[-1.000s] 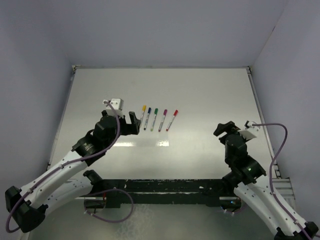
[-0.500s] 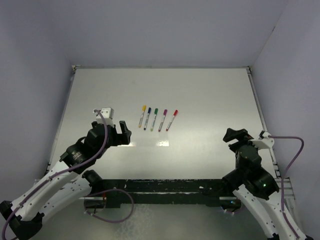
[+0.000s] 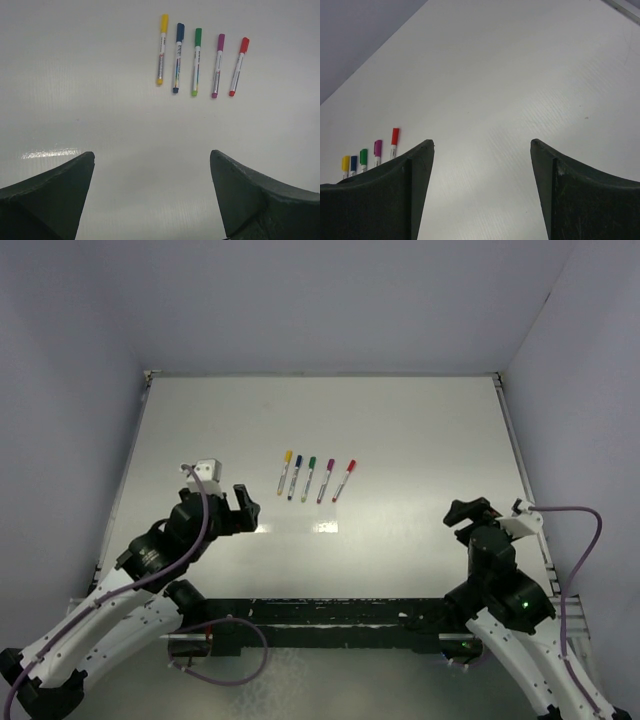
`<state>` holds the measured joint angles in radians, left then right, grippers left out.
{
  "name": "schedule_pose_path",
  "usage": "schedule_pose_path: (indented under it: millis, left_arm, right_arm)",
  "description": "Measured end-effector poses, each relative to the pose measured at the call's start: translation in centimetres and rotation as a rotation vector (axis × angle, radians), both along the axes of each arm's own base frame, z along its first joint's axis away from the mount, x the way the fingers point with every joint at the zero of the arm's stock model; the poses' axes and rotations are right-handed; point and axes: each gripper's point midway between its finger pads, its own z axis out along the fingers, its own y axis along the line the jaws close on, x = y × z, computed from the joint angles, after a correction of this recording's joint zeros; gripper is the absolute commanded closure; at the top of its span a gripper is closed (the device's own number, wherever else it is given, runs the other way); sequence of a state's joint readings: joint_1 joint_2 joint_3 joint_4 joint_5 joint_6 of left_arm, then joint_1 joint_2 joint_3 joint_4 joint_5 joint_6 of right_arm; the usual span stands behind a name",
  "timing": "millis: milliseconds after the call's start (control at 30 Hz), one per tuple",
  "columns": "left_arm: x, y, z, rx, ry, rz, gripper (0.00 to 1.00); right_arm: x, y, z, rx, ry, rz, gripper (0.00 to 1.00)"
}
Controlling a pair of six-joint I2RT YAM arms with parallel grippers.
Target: Insert the pens into the pen caps
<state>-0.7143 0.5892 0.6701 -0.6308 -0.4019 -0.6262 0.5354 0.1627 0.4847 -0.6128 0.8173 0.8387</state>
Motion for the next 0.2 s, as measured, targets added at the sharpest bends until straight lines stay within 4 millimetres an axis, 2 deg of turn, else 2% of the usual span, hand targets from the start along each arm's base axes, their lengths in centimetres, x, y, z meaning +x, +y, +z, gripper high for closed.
schedule_pose_path:
  millis: [200]
  left_arm:
    - [-0.31,0.77,1.08,-0.033,-0.046,0.025,0.01]
  right_arm:
    - [-0.03,-0.04,-0.06,-0.002,0.003,-0.001,0.20]
